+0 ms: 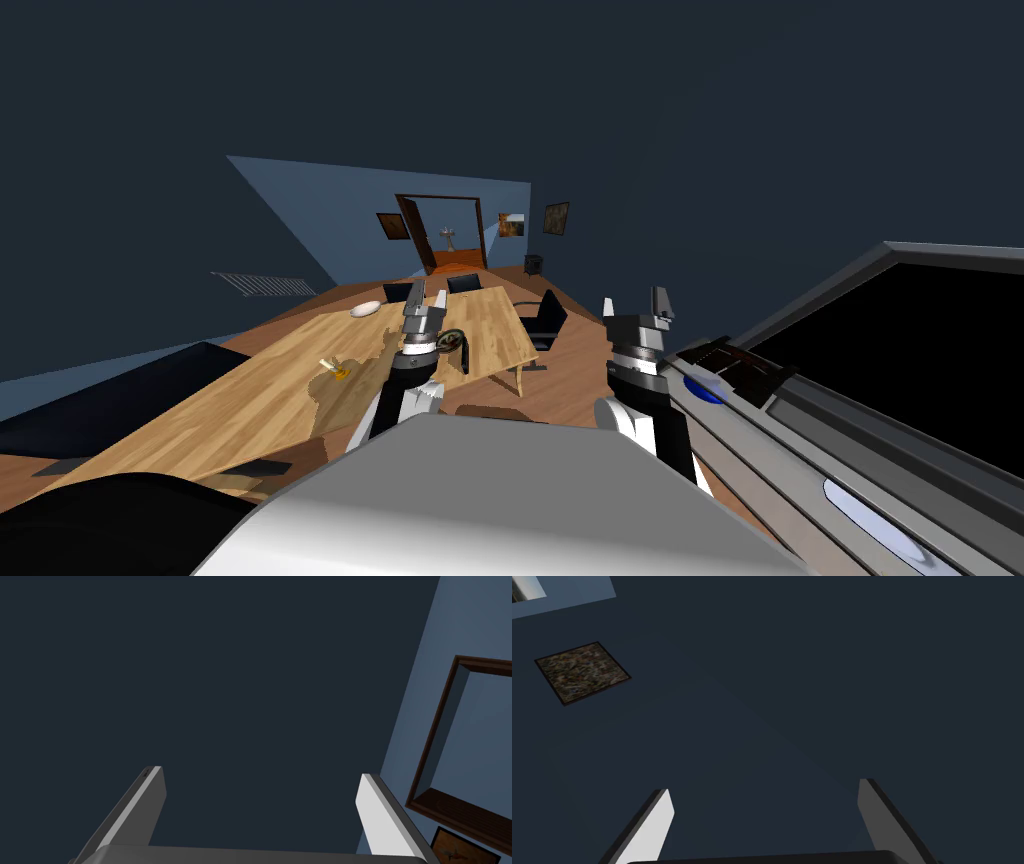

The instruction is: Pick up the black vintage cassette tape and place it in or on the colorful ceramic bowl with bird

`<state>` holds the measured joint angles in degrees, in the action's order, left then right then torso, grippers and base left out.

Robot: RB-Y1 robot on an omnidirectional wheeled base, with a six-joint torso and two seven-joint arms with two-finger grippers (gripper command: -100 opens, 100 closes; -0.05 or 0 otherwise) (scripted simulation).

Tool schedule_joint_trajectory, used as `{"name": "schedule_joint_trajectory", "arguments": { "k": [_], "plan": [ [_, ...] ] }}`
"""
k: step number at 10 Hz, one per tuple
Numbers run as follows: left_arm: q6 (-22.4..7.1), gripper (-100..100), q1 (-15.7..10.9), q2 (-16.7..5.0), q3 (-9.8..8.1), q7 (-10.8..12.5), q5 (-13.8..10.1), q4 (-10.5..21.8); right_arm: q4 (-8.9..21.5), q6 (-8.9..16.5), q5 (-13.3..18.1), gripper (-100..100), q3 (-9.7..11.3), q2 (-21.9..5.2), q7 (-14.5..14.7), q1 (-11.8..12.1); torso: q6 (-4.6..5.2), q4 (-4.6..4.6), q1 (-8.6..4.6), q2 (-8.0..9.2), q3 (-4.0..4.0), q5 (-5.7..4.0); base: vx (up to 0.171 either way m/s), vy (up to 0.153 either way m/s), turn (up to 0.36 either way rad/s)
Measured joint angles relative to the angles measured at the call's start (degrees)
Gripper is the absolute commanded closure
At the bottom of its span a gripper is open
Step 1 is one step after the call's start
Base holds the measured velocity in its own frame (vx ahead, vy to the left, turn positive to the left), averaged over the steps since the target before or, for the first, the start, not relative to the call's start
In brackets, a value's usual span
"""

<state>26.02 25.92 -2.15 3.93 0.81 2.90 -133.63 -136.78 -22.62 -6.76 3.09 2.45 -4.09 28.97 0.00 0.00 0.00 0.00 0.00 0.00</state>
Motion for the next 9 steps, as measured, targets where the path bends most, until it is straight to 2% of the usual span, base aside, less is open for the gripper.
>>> {"name": "schedule_joint_trajectory", "arguments": {
  "k": [4, 5, 6, 9],
  "plan": [
    [-0.7, -100, 1.9, -4.3, 1.05, 2.1, 1.9, 1.4, 0.0, 0.0, 0.0, 0, 0.0, 0.0, 0.0, 0.0, 0.0, 0.09, -0.16, 0.4, 0.23, -0.03, -0.099, -0.037, -0.033],
    [-0.8, -100, 2.8, -5.8, 1.35, 3.0, 2.5, 1.7, 0.0, 0.0, 0.0, 0, 0.0, 0.0, 0.0, 0.0, 0.0, 0.09, -0.13, 0.42, 0.24, -0.03, -0.129, -0.036, -0.051],
    [-1.3, -100, 2.6, -7.3, 1.41, 4.0, 3.0, 3.0, 0.0, 0.0, 0.0, 0, 0.0, 0.0, 0.0, 0.0, 0.01, 0.11, -0.12, 0.48, 0.28, -0.03, -0.13, -0.049, -0.067],
    [-1.8, -100, 6.3, -11.8, 3.59, 6.7, 5.4, 5.0, 0.0, 0.0, 0.0, 0, 0.0, 0.0, 0.0, 0.0, 0.01, 0.11, -0.32, 0.48, 0.28, -0.07, -0.099, -0.075, -0.062]
  ]
}}
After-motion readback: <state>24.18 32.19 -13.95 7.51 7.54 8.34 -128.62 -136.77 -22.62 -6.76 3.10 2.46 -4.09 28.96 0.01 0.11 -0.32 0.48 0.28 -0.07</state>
